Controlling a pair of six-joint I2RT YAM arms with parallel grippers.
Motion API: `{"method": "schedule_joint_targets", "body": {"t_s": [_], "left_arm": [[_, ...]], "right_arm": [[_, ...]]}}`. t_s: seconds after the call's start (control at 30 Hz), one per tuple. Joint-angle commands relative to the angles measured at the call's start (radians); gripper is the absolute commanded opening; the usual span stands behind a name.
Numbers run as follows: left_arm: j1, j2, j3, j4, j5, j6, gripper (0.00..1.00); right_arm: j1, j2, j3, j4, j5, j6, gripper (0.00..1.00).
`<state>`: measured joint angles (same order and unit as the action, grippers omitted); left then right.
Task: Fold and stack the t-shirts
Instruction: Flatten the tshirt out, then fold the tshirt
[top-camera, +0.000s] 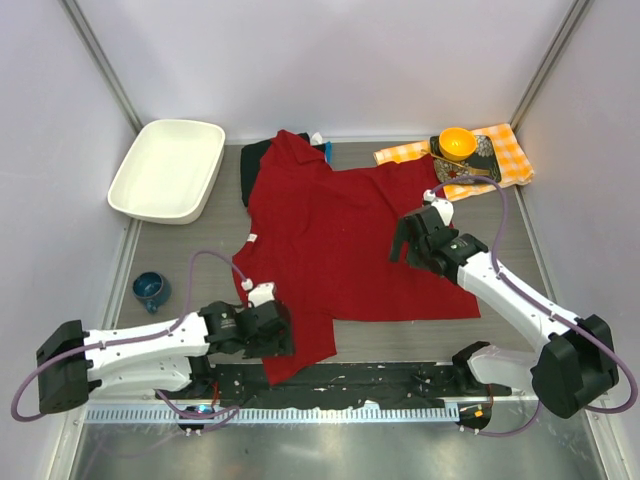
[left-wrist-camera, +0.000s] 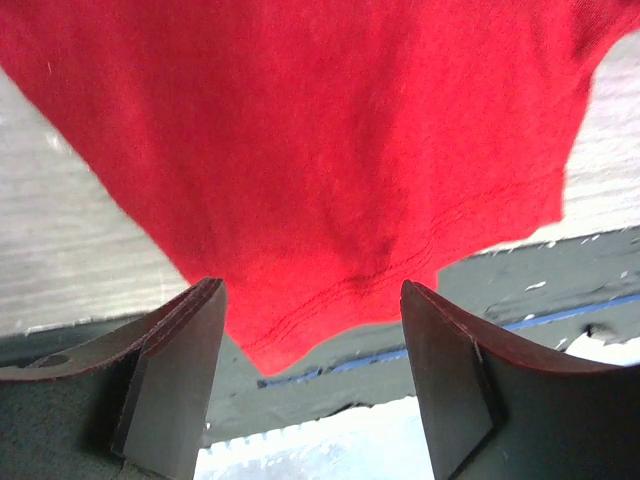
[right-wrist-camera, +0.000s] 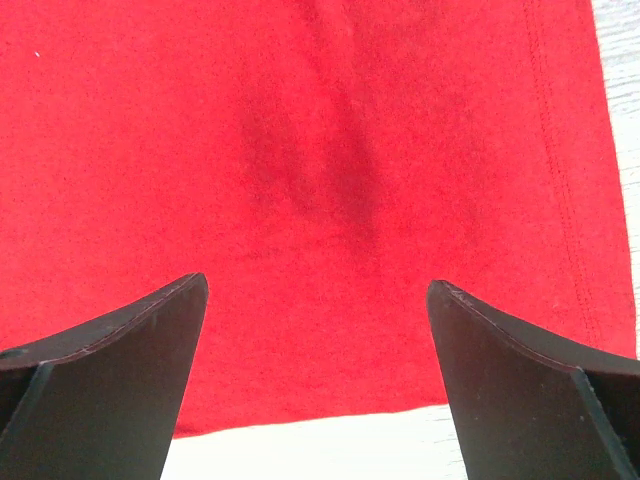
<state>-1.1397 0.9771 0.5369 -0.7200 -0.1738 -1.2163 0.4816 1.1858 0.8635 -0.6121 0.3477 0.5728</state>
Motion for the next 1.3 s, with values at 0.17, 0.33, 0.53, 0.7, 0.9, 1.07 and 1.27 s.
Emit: {"method": "schedule_joint_targets", "body": {"t_s": [0.17, 0.33, 0.53, 0.7, 0.9, 1.07, 1.27], "left_arm": [[-0.199, -0.037, 0.009, -0.208, -0.096, -0.227, 0.73], [-0.255, -0.038, -0.021, -0.222, -0.089, -0.278, 0.73], [-0.273, 0.079, -0.072, -0.082, -0.072, -0.279, 0.69], [-0.279, 0.167, -0.046, -0.026, -0.089, -0.238, 0.63], [-0.279, 0.233, -0.029, 0.024, -0.087, -0.213, 0.49], [-0.279, 0.271, 0.012, 0.027, -0.099, -0.187, 0.42], [-0.279, 0.301, 0.023, 0.051, -0.107, -0.175, 0.18]], "right_arm": [[0.003, -0.026, -0.011, 0.038, -0.030, 0.007, 0.97], [0.003, -0.012, -0.018, 0.043, -0.044, 0.015, 0.97], [0.003, -0.026, -0.027, 0.045, -0.043, 0.013, 0.97], [0.003, -0.038, -0.035, 0.040, -0.038, 0.010, 0.97], [0.003, -0.043, -0.052, 0.037, -0.032, 0.012, 0.97], [0.003, -0.049, -0.055, 0.037, -0.032, 0.010, 0.96], [0.003, -0.051, -0.052, 0.034, -0.032, 0.009, 0.96]]}}
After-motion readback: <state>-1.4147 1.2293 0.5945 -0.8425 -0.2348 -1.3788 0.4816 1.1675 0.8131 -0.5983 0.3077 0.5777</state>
